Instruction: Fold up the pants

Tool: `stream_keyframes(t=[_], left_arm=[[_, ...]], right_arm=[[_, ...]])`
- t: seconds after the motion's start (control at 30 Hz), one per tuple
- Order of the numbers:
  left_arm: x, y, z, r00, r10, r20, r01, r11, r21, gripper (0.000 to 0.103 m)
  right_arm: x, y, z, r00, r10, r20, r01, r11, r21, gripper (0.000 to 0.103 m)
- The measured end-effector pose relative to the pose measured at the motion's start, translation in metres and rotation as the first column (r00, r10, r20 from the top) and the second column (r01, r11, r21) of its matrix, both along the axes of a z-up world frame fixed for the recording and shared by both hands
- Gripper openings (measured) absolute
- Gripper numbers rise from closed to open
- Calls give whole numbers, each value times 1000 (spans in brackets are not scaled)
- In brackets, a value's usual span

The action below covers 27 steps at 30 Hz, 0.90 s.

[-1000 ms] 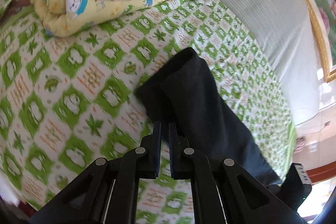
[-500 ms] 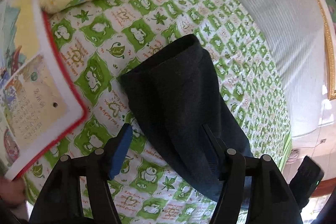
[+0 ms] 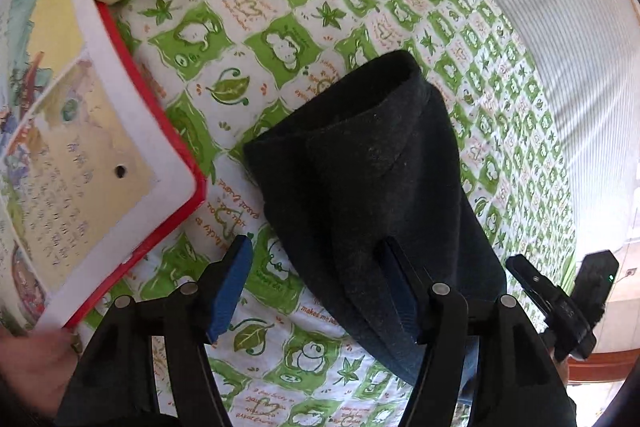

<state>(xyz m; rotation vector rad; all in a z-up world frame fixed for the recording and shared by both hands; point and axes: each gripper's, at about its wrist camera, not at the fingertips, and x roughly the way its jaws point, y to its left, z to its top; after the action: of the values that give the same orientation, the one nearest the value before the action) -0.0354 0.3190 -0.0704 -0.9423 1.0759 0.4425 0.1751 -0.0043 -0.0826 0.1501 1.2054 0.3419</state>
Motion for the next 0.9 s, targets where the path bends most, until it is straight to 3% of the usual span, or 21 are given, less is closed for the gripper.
stream_keyframes(t=[0.23,0.5,0.57,0.63,0.73,0.8,0.9], left_arm=[[0,-2,-6,1000,-10,10,10,1000,0,66],[8,-6,-8,999,-23,25,23,999,28,62],[12,-8,-8,999,-32,20,31,998,50,57],[16,-11,-7,998,-51,31,49,997,58,38],[15,-12,-3,996,-64,62,60,997,53,18],[13,-13,7,992,-76,96,70,995,71,10],[13,-23,38,979,-134,151,110,981,161,10]], right_arm=[[-5,30,-23,987,147,-69,-150,988,-42,45],[-25,48,-26,956,286,-65,-292,947,-135,45],[-23,53,-30,948,309,-77,-317,936,-154,43],[-21,51,-34,948,305,-88,-314,940,-134,38],[-20,42,-34,961,264,-86,-271,959,-79,28],[-23,37,-27,966,251,-59,-254,965,-68,22],[-26,39,-6,969,246,22,-244,965,-93,20]])
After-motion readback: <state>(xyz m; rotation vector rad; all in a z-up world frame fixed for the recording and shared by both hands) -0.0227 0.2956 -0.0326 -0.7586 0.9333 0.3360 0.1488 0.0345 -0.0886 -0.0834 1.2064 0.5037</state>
